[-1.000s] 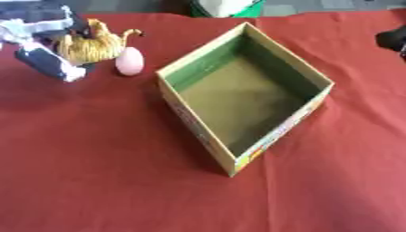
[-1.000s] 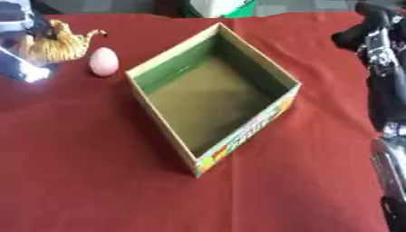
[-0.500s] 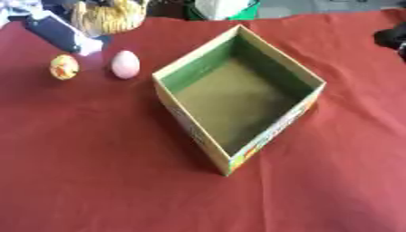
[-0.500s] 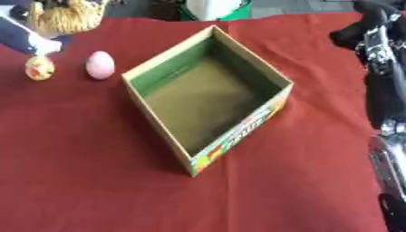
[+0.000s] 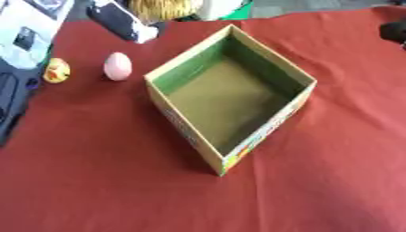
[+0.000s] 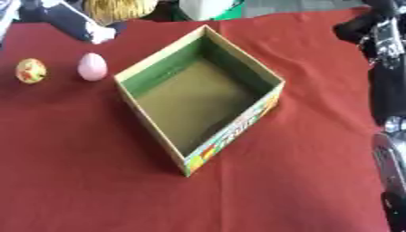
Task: Pick up objects on the table and place them in the box.
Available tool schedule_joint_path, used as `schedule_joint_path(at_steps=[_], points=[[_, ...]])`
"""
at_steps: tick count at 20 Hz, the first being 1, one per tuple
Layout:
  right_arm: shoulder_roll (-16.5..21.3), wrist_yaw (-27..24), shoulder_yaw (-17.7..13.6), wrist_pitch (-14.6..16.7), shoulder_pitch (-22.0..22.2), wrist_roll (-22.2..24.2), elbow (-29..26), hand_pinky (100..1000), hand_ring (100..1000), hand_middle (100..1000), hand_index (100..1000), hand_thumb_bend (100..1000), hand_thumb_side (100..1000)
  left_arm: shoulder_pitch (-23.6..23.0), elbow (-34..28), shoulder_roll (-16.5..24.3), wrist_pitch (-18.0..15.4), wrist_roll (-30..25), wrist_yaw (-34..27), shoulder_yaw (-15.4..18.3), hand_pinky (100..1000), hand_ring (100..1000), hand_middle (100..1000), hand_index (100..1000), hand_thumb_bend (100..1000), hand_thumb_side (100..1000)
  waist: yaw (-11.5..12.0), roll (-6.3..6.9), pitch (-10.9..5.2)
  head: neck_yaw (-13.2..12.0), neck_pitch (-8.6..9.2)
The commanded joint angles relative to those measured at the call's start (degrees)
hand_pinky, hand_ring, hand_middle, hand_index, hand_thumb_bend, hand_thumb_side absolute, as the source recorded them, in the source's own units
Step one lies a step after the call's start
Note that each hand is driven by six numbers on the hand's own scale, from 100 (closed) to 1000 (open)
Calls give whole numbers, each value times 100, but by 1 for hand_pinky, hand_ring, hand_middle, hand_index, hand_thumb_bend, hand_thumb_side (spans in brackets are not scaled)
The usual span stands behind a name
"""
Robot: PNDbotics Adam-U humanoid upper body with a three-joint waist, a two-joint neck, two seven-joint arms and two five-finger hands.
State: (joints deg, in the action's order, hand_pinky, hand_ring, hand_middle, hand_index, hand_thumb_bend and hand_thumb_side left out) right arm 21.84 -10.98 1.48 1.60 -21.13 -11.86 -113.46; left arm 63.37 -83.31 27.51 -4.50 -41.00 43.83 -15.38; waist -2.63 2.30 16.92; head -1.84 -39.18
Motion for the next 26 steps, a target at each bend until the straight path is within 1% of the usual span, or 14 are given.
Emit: schedule_joint_path(at_steps=[1,5,6,7,8,9,13,17,21,23,24,25,26], points=[[43,-65,7,51,-118,21,-113,741,656,520,795,100,648,201,121,-197,1,181,295,41,223,342,245,306,100,334,-29,-27,-105,-58,49],[-4,-119,45,84,-229,54,-113,740,656,521,795,100,650,218,292,-587,12,561,771,43,217,337,242,303,100,342,-104,-49,-68,-124,74],[-19,-134,52,95,-258,61,-113,740,656,521,795,100,650,203,336,-677,21,669,902,31,219,339,243,304,100,311,-127,-59,-59,-144,81],[-35,-150,59,104,-282,67,-113,740,656,521,795,100,650,182,375,-760,23,767,1052,9,219,340,243,304,100,342,-147,-71,-51,-163,88],[-51,-163,65,107,-300,71,-113,740,656,521,794,100,650,156,419,-840,13,844,1199,-19,220,341,243,304,100,301,-167,-85,-45,-182,97],[-68,-174,69,109,-316,74,-113,740,656,521,795,100,650,129,474,-921,-8,904,1349,-47,220,342,244,304,100,338,-186,-100,-41,-202,104],[-117,-211,85,121,-371,87,-113,739,656,521,794,100,649,51,773,-1216,-103,1004,1903,-105,229,352,248,305,100,329,-258,-142,-17,-268,129],[-140,-225,97,116,-380,102,-113,740,656,520,794,100,647,22,1076,-1332,-173,1013,2250,-114,239,362,254,310,100,318,-279,-150,5,-275,134],[-154,-229,104,106,-388,108,-113,740,656,520,794,100,643,-25,1242,-1422,-240,1016,2266,-148,259,381,271,328,100,309,-276,-150,34,-260,146],[-154,-227,101,106,-385,106,-113,740,656,519,794,100,642,-55,1333,-1472,-220,1034,2151,-161,280,401,301,366,100,294,-275,-149,43,-251,145],[-154,-225,99,104,-383,105,-113,741,656,519,794,100,638,-69,1389,-1502,-169,1057,2037,-159,304,421,328,403,100,269,-273,-148,47,-249,148],[-155,-223,98,102,-380,104,-113,741,656,519,794,100,641,-82,1436,-1529,-104,1089,1933,-174,312,427,336,417,100,283,-273,-146,51,-248,153],[-157,-221,98,99,-377,104,-113,741,656,519,794,100,639,-92,1479,-1553,-44,1113,1841,-195,330,442,350,439,100,278,-274,-145,54,-248,157]])
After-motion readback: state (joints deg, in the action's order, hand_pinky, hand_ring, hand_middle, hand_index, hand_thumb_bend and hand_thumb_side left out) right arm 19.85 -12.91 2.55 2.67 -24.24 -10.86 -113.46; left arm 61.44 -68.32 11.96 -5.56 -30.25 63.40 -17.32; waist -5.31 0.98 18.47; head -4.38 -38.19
